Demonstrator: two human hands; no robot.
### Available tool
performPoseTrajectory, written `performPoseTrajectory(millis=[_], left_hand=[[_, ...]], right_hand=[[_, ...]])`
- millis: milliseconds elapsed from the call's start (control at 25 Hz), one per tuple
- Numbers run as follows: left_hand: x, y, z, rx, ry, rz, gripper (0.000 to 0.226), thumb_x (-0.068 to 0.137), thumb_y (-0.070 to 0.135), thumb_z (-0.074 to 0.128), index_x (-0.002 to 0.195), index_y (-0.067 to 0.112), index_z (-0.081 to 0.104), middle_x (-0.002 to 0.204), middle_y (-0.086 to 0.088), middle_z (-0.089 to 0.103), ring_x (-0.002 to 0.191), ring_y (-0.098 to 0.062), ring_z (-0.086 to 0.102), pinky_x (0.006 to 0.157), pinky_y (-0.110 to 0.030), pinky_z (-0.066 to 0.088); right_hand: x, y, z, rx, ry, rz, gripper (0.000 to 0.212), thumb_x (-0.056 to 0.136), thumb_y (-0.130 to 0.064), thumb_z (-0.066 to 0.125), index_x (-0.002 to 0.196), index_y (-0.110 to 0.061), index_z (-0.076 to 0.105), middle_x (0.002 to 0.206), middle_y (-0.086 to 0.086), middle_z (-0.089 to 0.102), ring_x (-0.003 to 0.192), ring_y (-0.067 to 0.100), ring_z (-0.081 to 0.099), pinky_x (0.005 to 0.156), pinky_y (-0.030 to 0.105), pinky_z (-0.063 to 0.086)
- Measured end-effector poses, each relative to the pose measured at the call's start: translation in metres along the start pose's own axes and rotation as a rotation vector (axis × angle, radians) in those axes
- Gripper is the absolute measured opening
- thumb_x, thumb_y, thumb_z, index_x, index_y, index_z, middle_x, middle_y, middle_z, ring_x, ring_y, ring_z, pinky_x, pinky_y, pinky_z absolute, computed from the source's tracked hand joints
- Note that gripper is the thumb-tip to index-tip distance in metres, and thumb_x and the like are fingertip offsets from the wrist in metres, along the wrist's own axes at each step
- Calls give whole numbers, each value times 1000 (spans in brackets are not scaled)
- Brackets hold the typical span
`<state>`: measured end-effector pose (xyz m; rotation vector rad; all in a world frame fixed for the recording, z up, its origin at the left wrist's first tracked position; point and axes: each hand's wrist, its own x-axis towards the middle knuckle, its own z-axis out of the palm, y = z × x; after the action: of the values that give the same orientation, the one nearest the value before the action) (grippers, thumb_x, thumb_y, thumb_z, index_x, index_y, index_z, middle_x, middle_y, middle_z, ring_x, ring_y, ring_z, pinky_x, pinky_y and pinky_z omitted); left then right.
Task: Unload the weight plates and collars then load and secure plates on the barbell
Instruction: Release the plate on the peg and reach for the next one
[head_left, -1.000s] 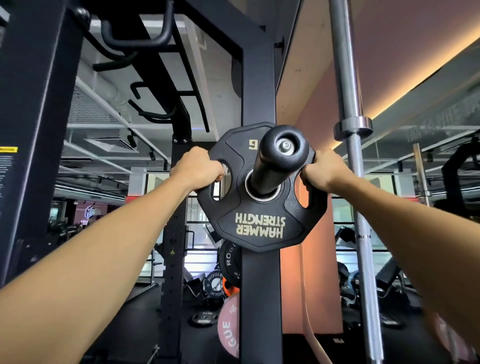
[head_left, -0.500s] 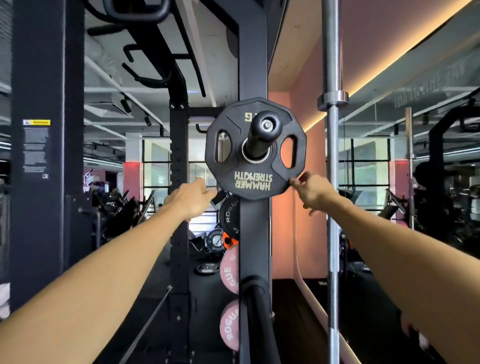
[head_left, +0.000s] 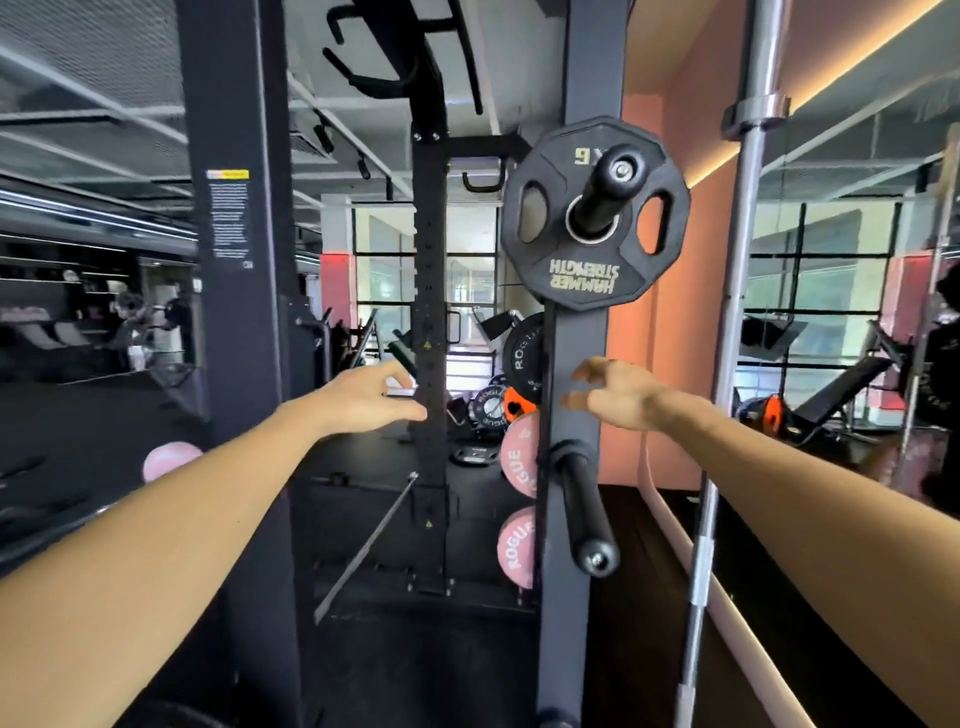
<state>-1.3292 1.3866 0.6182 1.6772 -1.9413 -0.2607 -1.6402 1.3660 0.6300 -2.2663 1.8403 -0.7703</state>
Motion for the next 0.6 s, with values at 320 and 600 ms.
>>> performPoseTrajectory(millis=[320,600], left_hand=[[-63,-105,-88,52,64,-97,54,82,50,72,128,31,52,142,-6,47,129,-23,45,100,-36,37],[-125,-255,-184,146,-9,-116,56,83,49,72,131,27,53,134,-4,51,112,-20,47,89,-32,35]], right_hand=[[-3,-125,63,32,-60,-75,53,78,-51,65,124,-28,55,129,-2,60,117,22,55,106,38,41],[-29,-271,150,90,-119,-19,52,79,-43,72,124,-21,57,122,1,60,116,24,55,104,36,43]])
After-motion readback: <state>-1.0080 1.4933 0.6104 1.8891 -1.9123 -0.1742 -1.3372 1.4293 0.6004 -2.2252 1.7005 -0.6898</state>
